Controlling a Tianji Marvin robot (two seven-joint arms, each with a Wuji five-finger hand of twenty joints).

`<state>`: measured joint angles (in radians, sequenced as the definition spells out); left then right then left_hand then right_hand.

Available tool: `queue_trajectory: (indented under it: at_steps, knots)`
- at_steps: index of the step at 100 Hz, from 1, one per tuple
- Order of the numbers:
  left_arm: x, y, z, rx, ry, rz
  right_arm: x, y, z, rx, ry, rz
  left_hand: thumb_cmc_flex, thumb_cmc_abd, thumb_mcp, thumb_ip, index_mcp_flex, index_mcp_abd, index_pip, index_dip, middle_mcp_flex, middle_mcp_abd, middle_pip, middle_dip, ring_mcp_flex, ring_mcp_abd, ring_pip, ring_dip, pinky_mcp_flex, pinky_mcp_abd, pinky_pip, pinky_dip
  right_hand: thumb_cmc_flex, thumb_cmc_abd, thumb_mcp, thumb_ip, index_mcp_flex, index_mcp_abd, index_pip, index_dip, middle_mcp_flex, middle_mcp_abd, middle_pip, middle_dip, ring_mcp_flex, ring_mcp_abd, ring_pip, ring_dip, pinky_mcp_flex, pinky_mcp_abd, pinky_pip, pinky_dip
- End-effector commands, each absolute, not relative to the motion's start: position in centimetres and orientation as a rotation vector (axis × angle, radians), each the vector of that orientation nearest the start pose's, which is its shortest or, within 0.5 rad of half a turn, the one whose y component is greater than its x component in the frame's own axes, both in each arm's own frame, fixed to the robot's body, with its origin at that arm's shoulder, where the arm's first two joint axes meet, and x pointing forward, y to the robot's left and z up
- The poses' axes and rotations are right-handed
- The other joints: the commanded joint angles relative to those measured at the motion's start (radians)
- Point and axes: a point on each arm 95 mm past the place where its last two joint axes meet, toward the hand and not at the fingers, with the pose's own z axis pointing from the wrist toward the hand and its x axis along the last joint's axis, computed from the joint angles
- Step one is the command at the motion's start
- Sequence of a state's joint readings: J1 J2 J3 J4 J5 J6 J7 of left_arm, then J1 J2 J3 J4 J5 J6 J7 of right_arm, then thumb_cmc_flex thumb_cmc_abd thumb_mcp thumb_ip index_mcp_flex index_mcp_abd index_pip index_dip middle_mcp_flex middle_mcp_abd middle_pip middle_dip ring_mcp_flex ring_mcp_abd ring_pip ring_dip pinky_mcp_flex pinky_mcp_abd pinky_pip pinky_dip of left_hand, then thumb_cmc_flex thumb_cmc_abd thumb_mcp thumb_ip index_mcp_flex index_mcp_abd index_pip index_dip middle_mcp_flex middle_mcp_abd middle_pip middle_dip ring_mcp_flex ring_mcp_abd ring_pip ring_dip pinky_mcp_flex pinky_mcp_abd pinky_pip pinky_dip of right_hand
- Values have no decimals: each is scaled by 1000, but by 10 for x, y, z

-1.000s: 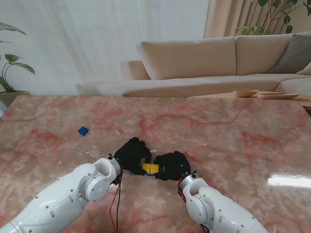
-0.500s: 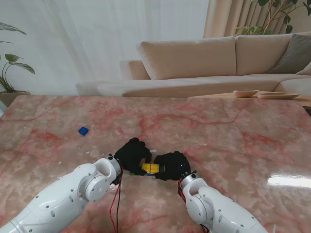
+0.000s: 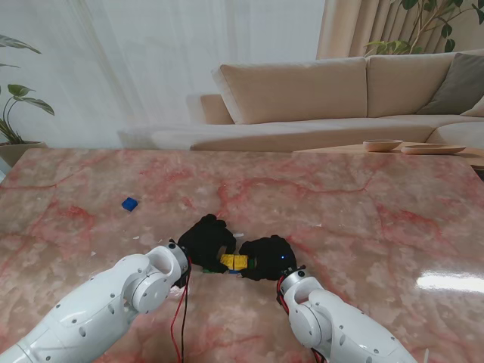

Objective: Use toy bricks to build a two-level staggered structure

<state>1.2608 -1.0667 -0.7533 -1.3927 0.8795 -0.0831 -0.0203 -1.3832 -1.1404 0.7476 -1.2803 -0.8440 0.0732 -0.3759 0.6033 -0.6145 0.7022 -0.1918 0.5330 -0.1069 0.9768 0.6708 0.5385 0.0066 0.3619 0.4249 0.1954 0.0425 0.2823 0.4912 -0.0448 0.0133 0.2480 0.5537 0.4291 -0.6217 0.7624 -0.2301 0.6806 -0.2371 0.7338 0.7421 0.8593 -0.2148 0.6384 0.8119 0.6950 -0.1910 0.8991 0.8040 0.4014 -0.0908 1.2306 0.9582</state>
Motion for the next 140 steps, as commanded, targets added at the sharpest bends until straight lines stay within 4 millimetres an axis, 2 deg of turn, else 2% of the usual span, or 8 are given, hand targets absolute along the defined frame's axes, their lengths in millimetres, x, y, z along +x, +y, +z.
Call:
queue_trajectory:
  at_steps: [1,27,61,72,88,100,109,140]
  knots:
    - [410,-91,-373,-1072,1948,-1534,377,86,-420,1214,1559,1589,10,67,16,15,-4,-93,57,35,-1,-16,-3,7,15,20,-33,-3,-17,4,-19,15,55,13,45,-24,29,-97,66,5,20,-25,8,12,20,-26,22,16,-3,-7,26,32]
    - [411,-91,-374,-1073,1947,-1537,378,86,-419,1213,1558,1588,-52,81,67,20,-48,-41,0,43,-17,-13,-6,6,7,21,-37,-3,-18,3,-29,20,55,14,45,-24,29,-98,67,5,20,-25,9,13,19,-26,22,16,-3,-7,26,33]
    - [411,-90,-374,-1059,1950,-1536,378,87,-419,1210,1560,1588,-116,93,142,69,-89,4,-69,51,-41,-11,-7,5,-5,23,-39,-2,-20,3,-45,30,54,13,45,-24,29,-97,66,4,19,-25,8,13,18,-26,22,16,-4,-6,25,33]
    - [410,-90,-374,-1060,1953,-1535,378,87,-419,1211,1560,1587,-119,80,139,67,-85,-1,-47,75,-40,-8,-7,4,-7,24,-40,-3,-20,3,-50,32,55,13,46,-23,29,-97,66,5,19,-25,7,13,18,-26,22,16,-4,-7,25,33]
    - [410,-90,-374,-1058,1962,-1537,378,87,-418,1210,1562,1586,-106,62,117,38,-81,-25,3,130,-36,-7,-8,4,-8,24,-41,-4,-22,4,-57,37,54,12,46,-24,29,-97,66,5,19,-25,7,13,18,-26,22,16,-4,-7,25,33]
    - [409,-90,-375,-1049,1964,-1541,378,87,-418,1209,1564,1585,-116,70,121,47,-89,-19,-8,132,-41,-10,-11,4,-7,23,-43,-4,-22,4,-60,39,55,12,46,-24,29,-97,66,5,20,-25,8,14,18,-26,22,16,-4,-7,25,33]
    - [409,-90,-374,-1050,1967,-1538,378,87,-418,1211,1565,1585,-134,77,133,76,-104,-5,-32,135,-54,-9,-14,3,-12,23,-45,-5,-22,2,-69,41,54,13,46,-24,29,-97,66,5,21,-24,7,13,18,-26,22,16,-4,-7,24,33]
    - [409,-89,-375,-1046,1967,-1543,378,88,-419,1211,1563,1586,-147,46,120,73,-158,29,-96,99,-91,-5,-15,3,-26,24,-48,-4,-23,2,-84,48,53,13,45,-24,29,-97,65,5,20,-24,7,11,18,-26,22,16,-4,-7,24,33]
